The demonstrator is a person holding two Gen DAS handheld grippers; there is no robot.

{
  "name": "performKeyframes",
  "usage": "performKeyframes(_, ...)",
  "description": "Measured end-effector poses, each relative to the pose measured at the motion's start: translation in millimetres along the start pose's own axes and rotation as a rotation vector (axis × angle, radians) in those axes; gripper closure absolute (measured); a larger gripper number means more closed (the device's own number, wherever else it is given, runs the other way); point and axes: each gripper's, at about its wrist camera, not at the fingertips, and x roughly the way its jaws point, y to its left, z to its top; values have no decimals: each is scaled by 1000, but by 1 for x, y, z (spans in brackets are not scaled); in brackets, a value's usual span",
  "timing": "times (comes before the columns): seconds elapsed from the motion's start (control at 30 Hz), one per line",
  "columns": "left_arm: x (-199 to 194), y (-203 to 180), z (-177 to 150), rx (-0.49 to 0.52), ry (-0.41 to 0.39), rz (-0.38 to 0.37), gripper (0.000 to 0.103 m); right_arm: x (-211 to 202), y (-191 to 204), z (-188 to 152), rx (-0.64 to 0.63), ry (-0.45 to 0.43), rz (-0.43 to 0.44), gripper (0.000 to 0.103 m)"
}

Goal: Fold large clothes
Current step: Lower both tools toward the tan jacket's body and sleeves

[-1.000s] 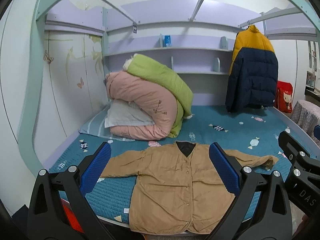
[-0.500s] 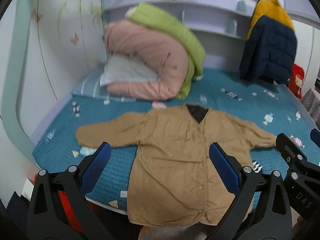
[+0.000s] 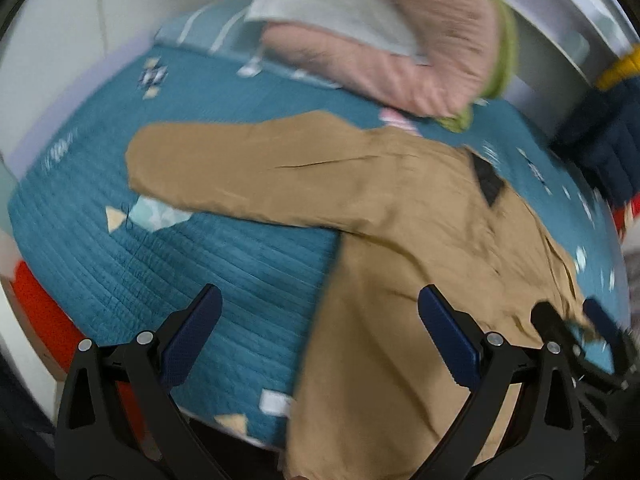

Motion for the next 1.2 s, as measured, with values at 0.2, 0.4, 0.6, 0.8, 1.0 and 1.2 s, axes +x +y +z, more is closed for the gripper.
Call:
performKeyframes(0.2, 66, 96, 35, -151, 62, 89, 5, 65, 19, 15, -22, 48, 28, 7)
performKeyframes(0.4, 97, 179, 58, -283, 28, 184, 5, 111, 36, 31, -37, 37, 28, 7)
performKeyframes(0.6, 125, 221, 70, -379, 61, 154, 5, 135, 49, 45, -40, 11, 41, 7)
performKeyframes(0.8, 130, 210, 83, -265, 52, 227, 22, 151, 57, 48, -58, 21, 52, 11)
performKeyframes(1.0, 121, 201, 90, -241, 7, 144, 84, 176, 83, 43, -104, 106, 162, 62)
performKeyframes(1.2, 63, 166, 100, -155, -138, 75, 88, 208, 93, 33, -138, 169, 197, 67)
